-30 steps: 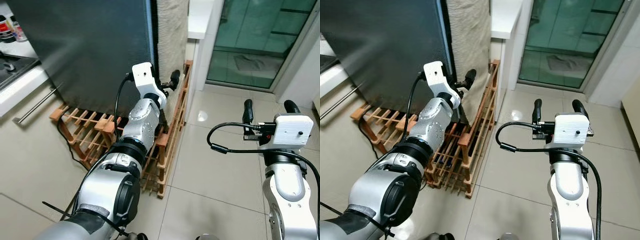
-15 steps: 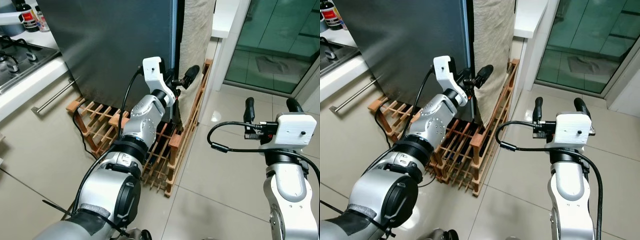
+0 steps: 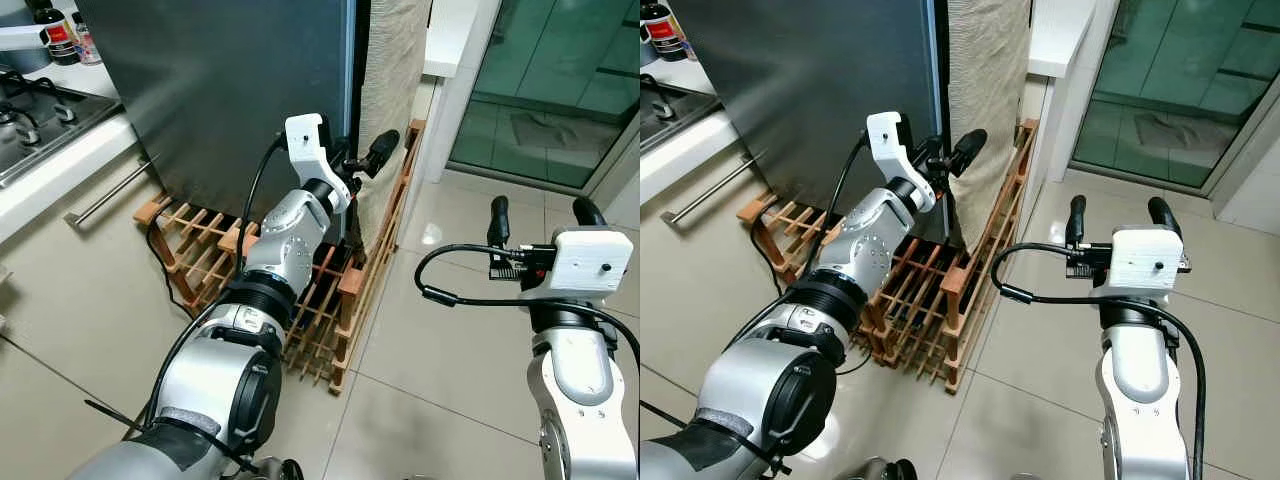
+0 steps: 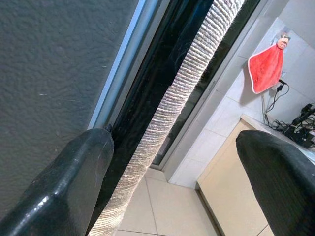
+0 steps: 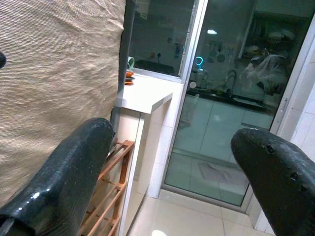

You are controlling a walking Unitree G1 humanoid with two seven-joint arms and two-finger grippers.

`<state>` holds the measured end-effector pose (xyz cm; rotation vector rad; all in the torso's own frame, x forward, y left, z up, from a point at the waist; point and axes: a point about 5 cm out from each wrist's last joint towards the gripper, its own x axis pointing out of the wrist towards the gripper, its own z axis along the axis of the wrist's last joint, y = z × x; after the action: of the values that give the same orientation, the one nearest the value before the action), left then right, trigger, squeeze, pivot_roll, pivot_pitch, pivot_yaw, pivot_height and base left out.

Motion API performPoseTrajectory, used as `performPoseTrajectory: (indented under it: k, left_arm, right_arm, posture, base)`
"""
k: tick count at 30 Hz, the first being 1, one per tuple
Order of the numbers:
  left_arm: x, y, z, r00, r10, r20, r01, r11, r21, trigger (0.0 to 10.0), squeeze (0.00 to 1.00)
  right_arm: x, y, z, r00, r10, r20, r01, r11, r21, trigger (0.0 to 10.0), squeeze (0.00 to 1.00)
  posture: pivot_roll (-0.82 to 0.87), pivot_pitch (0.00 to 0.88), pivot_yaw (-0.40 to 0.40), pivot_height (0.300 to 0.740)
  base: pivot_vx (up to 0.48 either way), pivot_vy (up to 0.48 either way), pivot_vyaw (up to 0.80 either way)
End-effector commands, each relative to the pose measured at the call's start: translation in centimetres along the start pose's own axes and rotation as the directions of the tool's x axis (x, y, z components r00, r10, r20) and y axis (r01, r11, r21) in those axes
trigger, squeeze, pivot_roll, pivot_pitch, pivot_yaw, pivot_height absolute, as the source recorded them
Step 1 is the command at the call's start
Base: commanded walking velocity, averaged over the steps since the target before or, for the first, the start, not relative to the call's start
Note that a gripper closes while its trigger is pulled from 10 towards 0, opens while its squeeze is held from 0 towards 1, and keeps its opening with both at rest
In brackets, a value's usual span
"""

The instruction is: Restocking fridge

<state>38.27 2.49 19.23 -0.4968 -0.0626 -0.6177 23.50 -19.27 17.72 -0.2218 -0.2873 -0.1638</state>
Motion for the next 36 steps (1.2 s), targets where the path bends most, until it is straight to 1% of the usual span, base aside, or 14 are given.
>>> performPoseTrajectory:
  k: [1,9,11,12,13,15,16,17,19,23,29,30,32,36]
  left_arm:
    - [2.2,-11.4,-3.9,0.952,-0.304,-0.036,0.295,0.942,-0.163,10.0,0.00]
    - [2.2,-11.4,-3.9,0.952,-0.304,-0.036,0.295,0.942,-0.163,10.0,0.00]
    - [2.1,-12.0,-3.9,0.938,-0.344,-0.030,0.334,0.926,-0.179,10.0,0.00]
    - [0.9,-12.7,-3.0,0.850,-0.526,-0.027,0.518,0.845,-0.130,10.0,0.00]
    - [0.5,-12.3,-2.8,0.839,-0.543,-0.038,0.538,0.838,-0.093,10.0,0.00]
    - [0.1,-11.1,-2.6,0.848,-0.528,-0.052,0.525,0.849,-0.067,10.0,0.00]
    - [-0.4,-8.9,-2.0,0.896,-0.442,-0.046,0.442,0.897,-0.013,10.0,0.00]
    - [-0.4,-8.9,-2.0,0.896,-0.442,-0.046,0.442,0.897,-0.013,10.0,0.00]
    - [-1.5,-6.3,-0.4,0.946,-0.324,0.016,0.323,0.946,0.036,10.0,0.00]
    - [-2.6,-4.7,1.4,0.967,-0.242,0.079,0.238,0.969,0.062,10.0,0.00]
    - [-4.7,-2.6,2.7,0.988,-0.109,0.107,0.094,0.986,0.139,10.0,0.00]
    - [-5.9,-0.1,2.8,0.988,0.068,0.136,-0.090,0.982,0.163,10.0,0.00]
    - [-7.2,1.8,2.6,0.971,0.191,0.142,-0.214,0.963,0.167,10.0,0.00]
    - [-9.4,3.6,2.5,0.948,0.285,0.141,-0.311,0.923,0.226,10.0,0.00]
  right_arm:
    - [-0.1,-0.1,0.3,1.000,-0.007,0.005,0.007,1.000,-0.002,10.0,0.08]
    - [-0.1,-0.1,0.3,1.000,-0.007,0.005,0.007,1.000,-0.002,10.0,0.08]
    - [-0.1,-0.1,0.3,1.000,-0.008,0.004,0.008,1.000,-0.002,10.0,0.08]
    - [0.1,-0.1,0.1,1.000,-0.012,0.001,0.012,1.000,0.001,10.0,0.08]
    - [0.2,-0.1,0.0,1.000,-0.013,0.000,0.013,1.000,0.005,10.0,0.08]
    - [0.4,0.0,-0.1,1.000,-0.011,0.000,0.011,1.000,0.011,10.0,0.08]
    - [0.5,0.1,-0.2,1.000,-0.006,0.001,0.006,1.000,0.016,10.0,0.08]
    - [0.5,0.1,-0.2,1.000,-0.006,0.001,0.006,1.000,0.016,10.0,0.08]
    - [0.8,0.3,-0.3,1.000,0.000,0.003,0.000,1.000,0.022,10.0,0.08]
    - [1.1,0.6,-0.4,1.000,0.010,0.005,-0.010,1.000,0.029,10.0,0.08]
    - [1.4,0.8,-0.6,1.000,0.024,0.009,-0.024,0.999,0.037,10.0,0.08]
    - [1.6,0.9,-0.8,0.999,0.032,0.008,-0.032,0.998,0.046,10.0,0.08]
    - [1.6,1.0,-0.9,0.999,0.036,0.007,-0.036,0.998,0.052,10.0,0.08]
    - [1.8,1.0,-1.1,0.999,0.037,0.003,-0.037,0.997,0.061,10.0,0.08]
  posture:
    - [-0.38,0.035,0.095,0.740]
    - [-0.38,0.035,0.095,0.740]
    - [-0.38,0.035,0.095,0.740]
    - [-0.36,0.014,0.091,0.740]
    - [-0.36,0.014,0.091,0.740]
    - [-0.35,0.009,0.089,0.740]
    - [-0.33,0.000,0.086,0.740]
    - [-0.33,0.000,0.086,0.740]
    - [-0.30,0.000,0.083,0.740]
    - [-0.28,0.000,0.078,0.740]
    - [-0.26,0.000,0.069,0.740]
    - [-0.24,0.000,0.066,0.740]
    - [-0.24,0.000,0.066,0.740]
    - [-0.23,0.000,0.064,0.740]
  base:
    - [0.000,0.000,0.00]
    - [0.000,0.000,0.00]
    - [0.000,0.000,0.00]
    - [0.000,0.000,0.00]
    - [0.000,0.000,0.00]
    - [0.000,0.000,0.00]
    - [0.000,0.000,0.00]
    - [0.000,0.000,0.00]
    - [0.000,0.000,0.00]
    - [0.000,0.000,0.00]
    - [0.000,0.000,0.00]
    - [0.000,0.000,0.00]
    - [0.000,0.000,0.00]
    - [0.000,0.000,0.00]
